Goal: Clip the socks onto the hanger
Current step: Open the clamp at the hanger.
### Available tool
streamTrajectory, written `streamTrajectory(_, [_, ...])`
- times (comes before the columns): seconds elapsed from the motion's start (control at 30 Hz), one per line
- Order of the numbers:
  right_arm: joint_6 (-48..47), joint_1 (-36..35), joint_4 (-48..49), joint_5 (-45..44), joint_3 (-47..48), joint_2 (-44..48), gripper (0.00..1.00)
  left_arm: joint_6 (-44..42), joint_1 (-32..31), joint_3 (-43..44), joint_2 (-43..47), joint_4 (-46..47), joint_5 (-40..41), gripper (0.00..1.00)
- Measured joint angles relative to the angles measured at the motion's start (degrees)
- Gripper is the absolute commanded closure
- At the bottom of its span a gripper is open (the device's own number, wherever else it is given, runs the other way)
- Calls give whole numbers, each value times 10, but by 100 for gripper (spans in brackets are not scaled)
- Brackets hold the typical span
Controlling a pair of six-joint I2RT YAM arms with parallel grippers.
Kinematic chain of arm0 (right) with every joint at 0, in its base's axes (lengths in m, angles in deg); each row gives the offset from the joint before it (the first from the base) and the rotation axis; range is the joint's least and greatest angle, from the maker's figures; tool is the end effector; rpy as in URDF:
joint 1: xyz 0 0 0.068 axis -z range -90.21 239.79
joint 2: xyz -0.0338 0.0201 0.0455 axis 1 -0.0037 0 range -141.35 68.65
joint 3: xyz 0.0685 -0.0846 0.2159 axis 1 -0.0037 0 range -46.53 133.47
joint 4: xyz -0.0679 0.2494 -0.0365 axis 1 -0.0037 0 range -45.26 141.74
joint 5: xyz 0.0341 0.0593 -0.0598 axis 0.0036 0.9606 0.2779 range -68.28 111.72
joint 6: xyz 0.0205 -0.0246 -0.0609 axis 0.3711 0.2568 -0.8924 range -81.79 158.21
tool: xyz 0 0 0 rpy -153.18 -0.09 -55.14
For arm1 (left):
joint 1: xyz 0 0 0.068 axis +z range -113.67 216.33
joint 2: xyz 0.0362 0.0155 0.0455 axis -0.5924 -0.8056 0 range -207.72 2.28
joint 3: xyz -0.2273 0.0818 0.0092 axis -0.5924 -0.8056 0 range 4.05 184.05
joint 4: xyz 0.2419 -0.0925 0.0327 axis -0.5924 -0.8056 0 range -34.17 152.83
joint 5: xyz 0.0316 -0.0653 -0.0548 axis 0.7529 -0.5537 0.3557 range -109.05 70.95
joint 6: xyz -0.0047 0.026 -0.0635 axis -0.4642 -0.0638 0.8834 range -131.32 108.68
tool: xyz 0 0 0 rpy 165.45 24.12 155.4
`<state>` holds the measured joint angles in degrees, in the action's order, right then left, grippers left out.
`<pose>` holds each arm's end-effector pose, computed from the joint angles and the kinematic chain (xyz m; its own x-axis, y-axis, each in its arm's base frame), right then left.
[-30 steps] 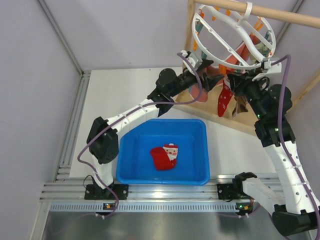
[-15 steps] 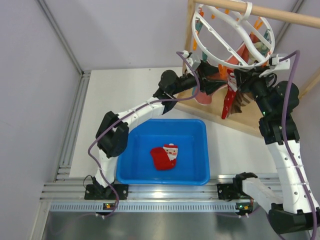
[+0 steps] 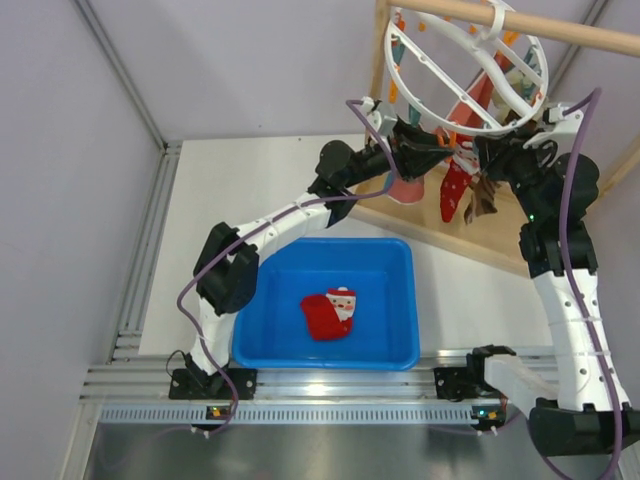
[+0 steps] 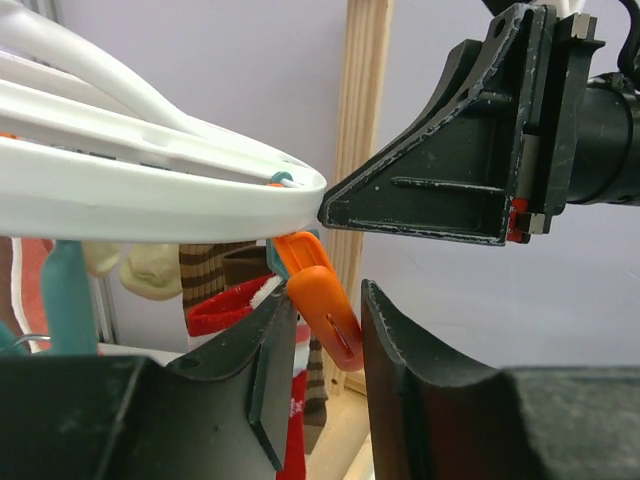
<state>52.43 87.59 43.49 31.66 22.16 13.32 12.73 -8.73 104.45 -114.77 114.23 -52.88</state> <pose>0.2399 0.0188 0.4305 0.0347 0.2435 -0.9693 -0.2250 0.9469 0.2298 0.3142 -0.3585 0.3758 -0.0037 -0.4755 -0.8797 0.9961 0.0758 -0.0451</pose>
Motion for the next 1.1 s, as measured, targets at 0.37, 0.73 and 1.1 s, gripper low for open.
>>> streamTrajectory(0.37, [9, 36, 0, 40, 1, -5, 73, -114, -25, 12, 10, -111, 57, 89])
streamTrajectory(0.73, [11, 39, -18, 127, 17, 47, 52, -238, -67, 16, 38, -185, 113, 93])
streamTrajectory(1.1, [30, 39, -29, 176, 23, 34, 51, -304, -81, 17, 51, -207, 136, 91])
